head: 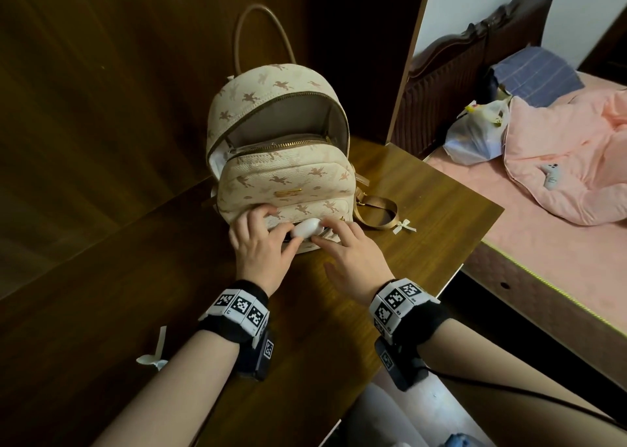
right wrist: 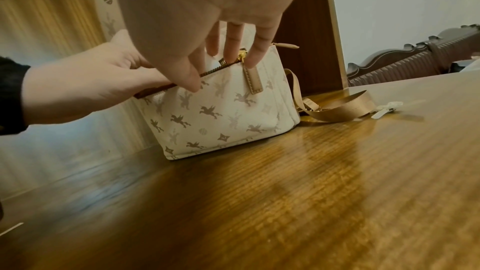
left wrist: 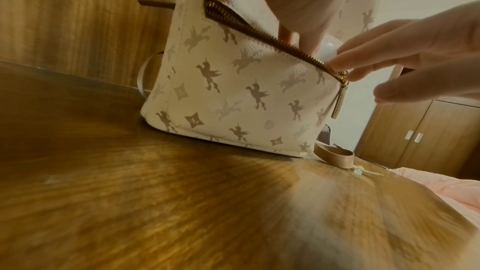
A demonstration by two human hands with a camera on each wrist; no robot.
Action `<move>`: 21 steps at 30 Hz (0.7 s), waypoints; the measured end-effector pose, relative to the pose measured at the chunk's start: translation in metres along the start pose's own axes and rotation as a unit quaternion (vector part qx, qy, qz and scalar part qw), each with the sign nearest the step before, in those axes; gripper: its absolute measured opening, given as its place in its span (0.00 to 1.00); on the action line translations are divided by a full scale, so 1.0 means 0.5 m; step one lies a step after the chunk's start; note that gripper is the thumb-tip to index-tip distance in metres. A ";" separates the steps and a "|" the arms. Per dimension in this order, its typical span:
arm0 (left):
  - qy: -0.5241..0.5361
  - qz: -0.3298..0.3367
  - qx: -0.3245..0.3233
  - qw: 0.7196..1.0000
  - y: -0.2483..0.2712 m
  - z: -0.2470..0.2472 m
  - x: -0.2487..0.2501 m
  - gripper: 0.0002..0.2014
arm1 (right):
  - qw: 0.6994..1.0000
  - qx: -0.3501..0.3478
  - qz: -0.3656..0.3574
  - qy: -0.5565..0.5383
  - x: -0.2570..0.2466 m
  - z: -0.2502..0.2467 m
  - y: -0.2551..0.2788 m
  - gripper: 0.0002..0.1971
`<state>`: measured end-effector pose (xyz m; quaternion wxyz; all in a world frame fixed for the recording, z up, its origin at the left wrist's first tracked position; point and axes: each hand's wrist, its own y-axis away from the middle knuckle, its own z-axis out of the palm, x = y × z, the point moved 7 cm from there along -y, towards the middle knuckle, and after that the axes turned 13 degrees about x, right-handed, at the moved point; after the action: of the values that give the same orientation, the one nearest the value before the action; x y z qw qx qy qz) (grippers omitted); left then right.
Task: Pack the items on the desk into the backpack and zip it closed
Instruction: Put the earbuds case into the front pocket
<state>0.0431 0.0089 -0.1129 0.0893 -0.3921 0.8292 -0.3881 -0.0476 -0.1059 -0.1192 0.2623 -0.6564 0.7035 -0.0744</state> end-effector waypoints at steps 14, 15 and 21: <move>0.008 0.044 -0.019 0.999 0.006 -0.011 -0.004 0.11 | 0.999 -0.006 -0.049 -0.023 -0.054 0.031 -0.027 0.23; 0.014 0.053 -0.020 0.998 0.008 -0.013 -0.006 0.09 | 0.999 -0.005 -0.048 -0.014 -0.054 0.035 -0.023 0.24; 0.023 0.061 -0.018 0.998 0.005 -0.019 -0.009 0.06 | 0.997 0.016 -0.060 0.041 -0.057 0.039 -0.008 0.30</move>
<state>0.0406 0.0187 -0.1088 0.0865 -0.3329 0.8602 -0.3765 -0.0347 -0.0744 -0.1265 0.2385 -0.6894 0.6719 -0.1279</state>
